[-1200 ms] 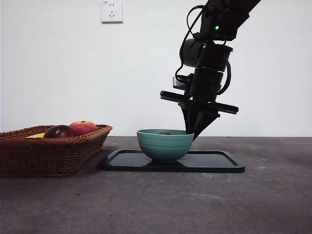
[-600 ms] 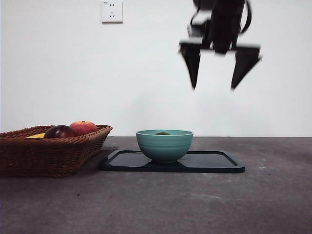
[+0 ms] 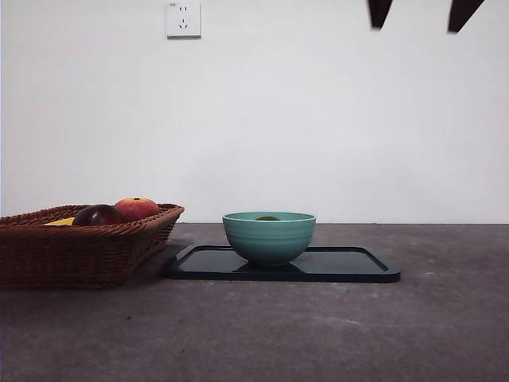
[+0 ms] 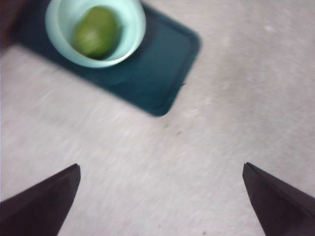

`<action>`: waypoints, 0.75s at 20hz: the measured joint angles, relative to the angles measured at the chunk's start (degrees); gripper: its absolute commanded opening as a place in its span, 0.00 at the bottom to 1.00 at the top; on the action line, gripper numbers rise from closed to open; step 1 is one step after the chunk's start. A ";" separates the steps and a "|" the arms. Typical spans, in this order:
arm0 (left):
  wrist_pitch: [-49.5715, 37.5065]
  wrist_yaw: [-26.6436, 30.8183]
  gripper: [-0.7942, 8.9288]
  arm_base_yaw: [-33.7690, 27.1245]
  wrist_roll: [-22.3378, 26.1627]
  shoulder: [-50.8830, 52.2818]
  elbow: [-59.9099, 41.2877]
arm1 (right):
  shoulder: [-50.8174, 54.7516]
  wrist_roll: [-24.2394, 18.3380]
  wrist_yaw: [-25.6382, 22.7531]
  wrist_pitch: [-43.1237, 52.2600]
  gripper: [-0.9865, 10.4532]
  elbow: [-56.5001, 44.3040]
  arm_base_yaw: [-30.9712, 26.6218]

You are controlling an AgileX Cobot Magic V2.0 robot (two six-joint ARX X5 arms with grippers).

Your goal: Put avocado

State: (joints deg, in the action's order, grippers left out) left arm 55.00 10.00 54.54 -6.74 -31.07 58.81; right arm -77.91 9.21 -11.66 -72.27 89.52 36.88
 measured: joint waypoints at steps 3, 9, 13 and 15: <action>0.00 0.00 0.66 0.00 0.00 0.00 0.00 | 12.44 0.13 -0.11 3.23 0.62 -9.53 5.09; 0.00 0.00 0.66 0.00 0.00 0.00 0.00 | 33.83 6.16 -0.13 4.17 0.62 -23.80 10.56; -0.02 0.00 0.66 0.00 0.00 0.00 0.00 | 44.46 9.07 -0.15 3.87 0.62 -29.53 10.80; -0.02 0.00 0.66 0.00 0.00 0.00 0.00 | 47.04 10.03 -0.17 4.15 0.62 -29.79 10.80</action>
State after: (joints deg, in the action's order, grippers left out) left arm 54.98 10.00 54.54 -6.74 -31.07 58.81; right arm -30.87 19.25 -11.84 -68.12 59.72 47.68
